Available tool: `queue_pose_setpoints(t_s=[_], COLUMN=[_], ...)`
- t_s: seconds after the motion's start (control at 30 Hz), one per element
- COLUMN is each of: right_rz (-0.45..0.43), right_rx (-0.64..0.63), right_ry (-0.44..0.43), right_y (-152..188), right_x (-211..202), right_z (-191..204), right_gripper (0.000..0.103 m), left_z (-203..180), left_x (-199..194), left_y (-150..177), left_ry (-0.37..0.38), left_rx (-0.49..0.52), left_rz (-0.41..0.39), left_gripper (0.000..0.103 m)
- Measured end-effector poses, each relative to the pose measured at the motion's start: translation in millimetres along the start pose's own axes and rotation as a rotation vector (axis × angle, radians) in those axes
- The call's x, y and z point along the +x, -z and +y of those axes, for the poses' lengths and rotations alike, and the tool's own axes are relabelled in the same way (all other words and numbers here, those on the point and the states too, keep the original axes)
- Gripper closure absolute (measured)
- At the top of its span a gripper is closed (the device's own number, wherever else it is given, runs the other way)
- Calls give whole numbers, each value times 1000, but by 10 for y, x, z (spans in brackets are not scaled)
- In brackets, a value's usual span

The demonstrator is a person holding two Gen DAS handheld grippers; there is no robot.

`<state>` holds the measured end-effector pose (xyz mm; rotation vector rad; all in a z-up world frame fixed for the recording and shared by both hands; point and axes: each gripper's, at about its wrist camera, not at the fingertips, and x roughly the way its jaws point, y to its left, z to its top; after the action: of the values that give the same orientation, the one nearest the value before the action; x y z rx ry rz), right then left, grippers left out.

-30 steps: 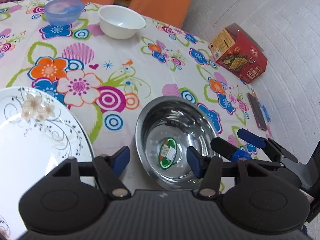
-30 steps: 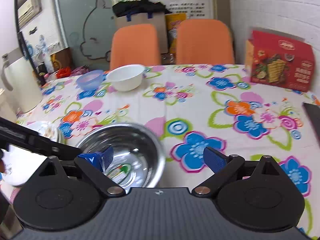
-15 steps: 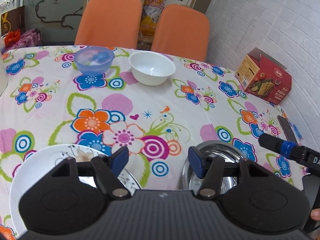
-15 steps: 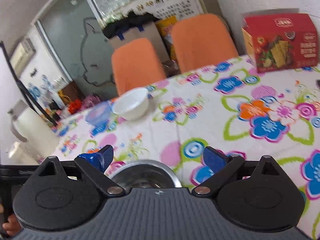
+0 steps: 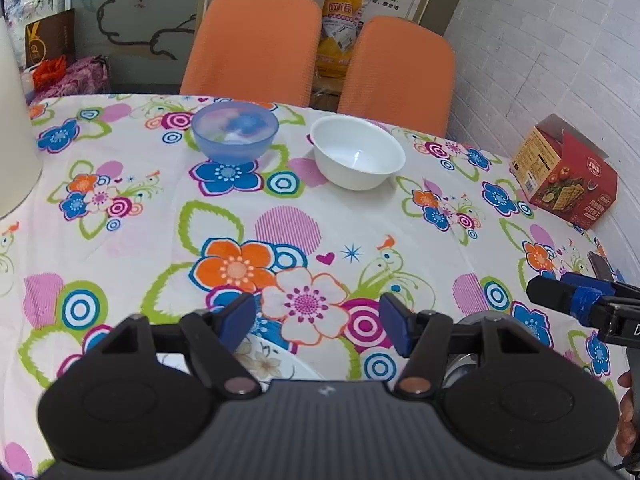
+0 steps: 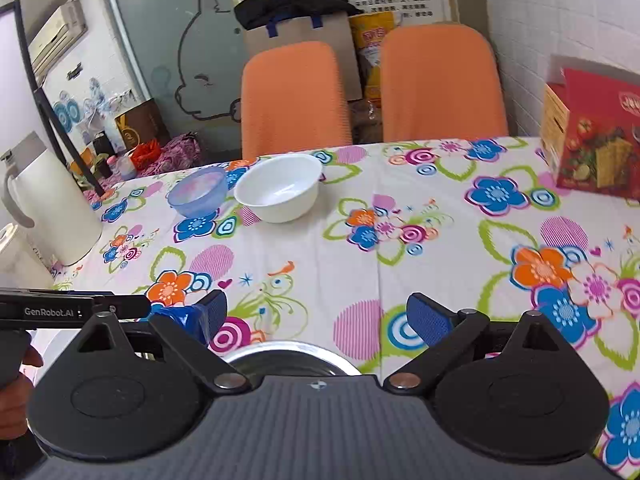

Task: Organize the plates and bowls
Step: 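Carry the steel bowl with the left gripper and lower it beside the plate stack, then open the left gripper and move it toward the white ceramic bowl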

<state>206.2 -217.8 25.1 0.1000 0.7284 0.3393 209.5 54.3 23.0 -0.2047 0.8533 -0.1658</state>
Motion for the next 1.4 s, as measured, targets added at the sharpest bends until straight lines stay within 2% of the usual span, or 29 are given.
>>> queue_pose_setpoints(t_s=[0.23, 0.37, 0.4, 0.5, 0.67, 0.8, 0.93, 1.1, 1.4], right_rz=[28, 30, 25, -1, -32, -57, -71, -76, -49], right_rx=[-84, -130, -143, -184, -234, -256, -240, -234, -229], right_ry=[-44, -33, -27, -2, 41, 96, 99, 99, 124], right_y=[32, 83, 88, 98, 127, 151, 149, 113, -165], right_x=[113, 71, 48, -22, -73, -88, -109, -88, 119], right_z=[284, 409, 436, 509, 596, 612, 561, 504, 233], right_gripper=[19, 19, 19, 19, 19, 19, 19, 19, 19], left_z=[75, 55, 42, -2, -123, -166, -215, -254, -162], left_x=[-35, -135, -163, -245, -398, -451, -424, -399, -214], left_y=[27, 65, 70, 85, 128, 154, 146, 93, -291], left_ry=[-34, -74, -88, -119, -152, -118, -87, -94, -68], left_rx=[-9, 9, 16, 28, 75, 69, 70, 70, 2], left_rz=[-9, -47, -58, -99, -157, -158, -118, -113, -96], left_gripper=[41, 39, 37, 20, 19, 17, 16, 16, 15])
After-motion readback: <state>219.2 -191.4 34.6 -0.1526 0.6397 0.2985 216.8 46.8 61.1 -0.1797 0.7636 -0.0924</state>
